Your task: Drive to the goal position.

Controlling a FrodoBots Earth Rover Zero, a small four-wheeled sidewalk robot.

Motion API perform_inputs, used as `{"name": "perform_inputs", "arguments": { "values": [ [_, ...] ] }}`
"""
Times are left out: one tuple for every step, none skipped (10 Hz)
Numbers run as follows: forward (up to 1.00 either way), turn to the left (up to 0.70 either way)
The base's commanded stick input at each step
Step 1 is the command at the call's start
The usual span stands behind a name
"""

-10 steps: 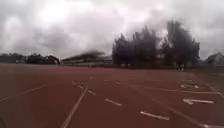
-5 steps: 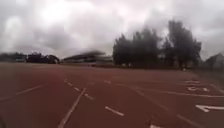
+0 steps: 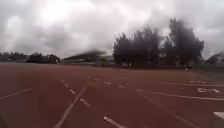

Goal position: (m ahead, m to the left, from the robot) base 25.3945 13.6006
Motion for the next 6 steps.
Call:
{"name": "perform_inputs", "arguments": {
  "values": [
    [0.7,0.0],
    [0.7,0.0],
    [0.7,0.0],
    [0.7,0.0],
    [0.7,0.0],
    [0.7,0.0]
  ]
}}
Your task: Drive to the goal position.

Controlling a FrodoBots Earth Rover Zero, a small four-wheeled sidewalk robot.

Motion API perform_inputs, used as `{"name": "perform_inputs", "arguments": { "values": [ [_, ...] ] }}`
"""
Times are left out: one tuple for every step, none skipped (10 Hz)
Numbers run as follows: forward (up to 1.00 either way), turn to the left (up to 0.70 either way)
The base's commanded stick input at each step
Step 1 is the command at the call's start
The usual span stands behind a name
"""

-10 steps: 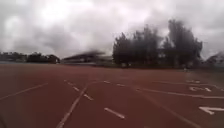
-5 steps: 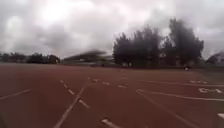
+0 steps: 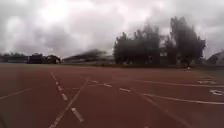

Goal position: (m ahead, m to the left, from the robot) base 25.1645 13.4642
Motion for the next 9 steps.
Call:
{"name": "perform_inputs", "arguments": {
  "values": [
    [0.7,0.0],
    [0.7,0.0],
    [0.7,0.0],
    [0.7,0.0],
    [0.7,0.0],
    [0.7,0.0],
    [0.7,0.0],
    [0.7,0.0],
    [0.7,0.0]
  ]
}}
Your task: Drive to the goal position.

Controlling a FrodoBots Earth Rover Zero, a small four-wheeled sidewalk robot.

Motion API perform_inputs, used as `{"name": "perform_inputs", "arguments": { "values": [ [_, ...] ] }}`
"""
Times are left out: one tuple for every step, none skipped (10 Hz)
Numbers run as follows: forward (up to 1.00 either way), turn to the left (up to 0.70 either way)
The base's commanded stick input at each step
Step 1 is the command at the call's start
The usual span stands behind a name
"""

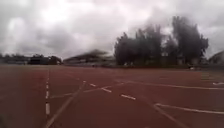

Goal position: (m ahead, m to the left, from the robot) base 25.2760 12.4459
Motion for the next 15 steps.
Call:
{"name": "perform_inputs", "arguments": {
  "values": [
    [0.7,0.0],
    [0.7,0.0],
    [0.7,0.0],
    [0.7,0.0],
    [0.7,0.0],
    [0.7,0.0],
    [0.7,0.0],
    [0.7,0.0],
    [0.7,0.0],
    [0.7,0.0],
    [0.7,0.0],
    [0.7,0.0],
    [0.7,0.0],
    [0.7,0.0],
    [0.7,0.0]
  ]
}}
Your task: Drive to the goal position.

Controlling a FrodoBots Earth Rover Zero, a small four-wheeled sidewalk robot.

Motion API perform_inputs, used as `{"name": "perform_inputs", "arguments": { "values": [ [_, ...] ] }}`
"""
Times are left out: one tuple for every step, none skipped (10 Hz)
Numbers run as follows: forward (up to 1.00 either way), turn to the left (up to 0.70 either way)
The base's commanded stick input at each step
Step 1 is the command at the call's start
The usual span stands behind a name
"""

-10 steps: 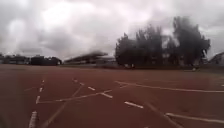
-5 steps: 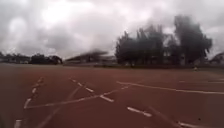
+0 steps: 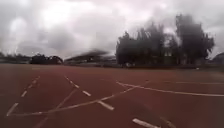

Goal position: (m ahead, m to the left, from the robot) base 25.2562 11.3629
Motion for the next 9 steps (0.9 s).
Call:
{"name": "perform_inputs", "arguments": {
  "values": [
    [0.7,0.0],
    [0.7,0.0],
    [0.7,0.0],
    [0.7,0.0],
    [0.7,0.0],
    [0.7,0.0],
    [0.7,0.0],
    [0.7,0.0],
    [0.7,0.0]
  ]
}}
